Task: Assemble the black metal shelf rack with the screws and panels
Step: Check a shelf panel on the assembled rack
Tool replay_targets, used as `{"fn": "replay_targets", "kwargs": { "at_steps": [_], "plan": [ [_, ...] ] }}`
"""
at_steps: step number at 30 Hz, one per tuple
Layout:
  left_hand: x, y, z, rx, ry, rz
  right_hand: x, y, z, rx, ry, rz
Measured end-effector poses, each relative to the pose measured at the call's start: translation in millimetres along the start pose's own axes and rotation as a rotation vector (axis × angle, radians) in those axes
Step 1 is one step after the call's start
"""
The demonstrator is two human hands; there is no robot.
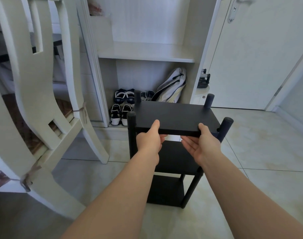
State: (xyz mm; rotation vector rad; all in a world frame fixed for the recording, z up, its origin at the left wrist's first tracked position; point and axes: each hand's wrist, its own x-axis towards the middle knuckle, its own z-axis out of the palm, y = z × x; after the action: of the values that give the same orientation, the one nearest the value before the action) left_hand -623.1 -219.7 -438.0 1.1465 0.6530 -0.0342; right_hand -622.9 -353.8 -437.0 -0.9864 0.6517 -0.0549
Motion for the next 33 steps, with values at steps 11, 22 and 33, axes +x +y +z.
{"fn": "replay_targets", "kwargs": {
  "at_steps": [11,22,33],
  "plan": [
    [-19.4,12.5,-45.6,0.483,-0.294,-0.106,-39.1,-9.8,-20.4,-0.7,-0.123,0.04],
    [22.5,20.6,-128.8,0.954,-0.099,0.181,-74.1,15.1,42.5,-1.223,-0.51,-1.017],
    [53.2,-21.6,-107.6,0.87,-0.154,0.381,-53.2,40.2,93.2,-1.291,-0.504,-1.144]
  ]
}}
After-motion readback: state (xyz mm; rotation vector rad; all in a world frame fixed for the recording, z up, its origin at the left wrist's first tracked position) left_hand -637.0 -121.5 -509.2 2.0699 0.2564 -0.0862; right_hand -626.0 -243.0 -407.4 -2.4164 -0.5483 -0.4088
